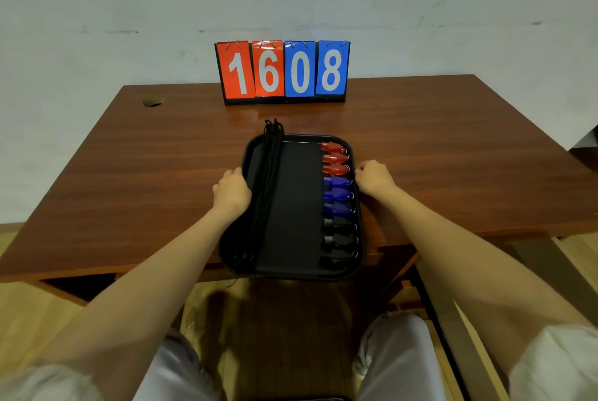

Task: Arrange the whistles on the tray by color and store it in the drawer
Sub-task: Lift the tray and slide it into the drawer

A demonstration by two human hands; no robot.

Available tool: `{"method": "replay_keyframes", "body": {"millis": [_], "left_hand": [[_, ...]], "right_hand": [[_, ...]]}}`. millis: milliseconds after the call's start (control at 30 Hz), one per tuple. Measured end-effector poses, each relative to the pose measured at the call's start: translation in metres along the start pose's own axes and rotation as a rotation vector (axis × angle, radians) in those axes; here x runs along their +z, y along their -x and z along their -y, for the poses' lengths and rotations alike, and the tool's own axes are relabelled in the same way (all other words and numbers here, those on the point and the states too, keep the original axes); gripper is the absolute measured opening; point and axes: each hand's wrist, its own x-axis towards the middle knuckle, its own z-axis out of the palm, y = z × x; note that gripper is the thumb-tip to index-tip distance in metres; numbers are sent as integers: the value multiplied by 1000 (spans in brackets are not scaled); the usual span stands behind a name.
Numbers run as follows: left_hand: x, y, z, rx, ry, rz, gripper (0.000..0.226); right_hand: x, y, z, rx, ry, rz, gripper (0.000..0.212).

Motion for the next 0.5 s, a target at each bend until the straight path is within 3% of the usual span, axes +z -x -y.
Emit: {"method": "replay_keyframes", "body": {"millis": [133, 500], "left_hand": [[-7, 1, 5, -14, 19, 60, 61], [-10, 22, 1, 59, 188, 197, 65]], "right_hand": [[7, 14, -8, 18, -50, 0, 36], [8, 46, -19, 113, -177, -67, 41]]}}
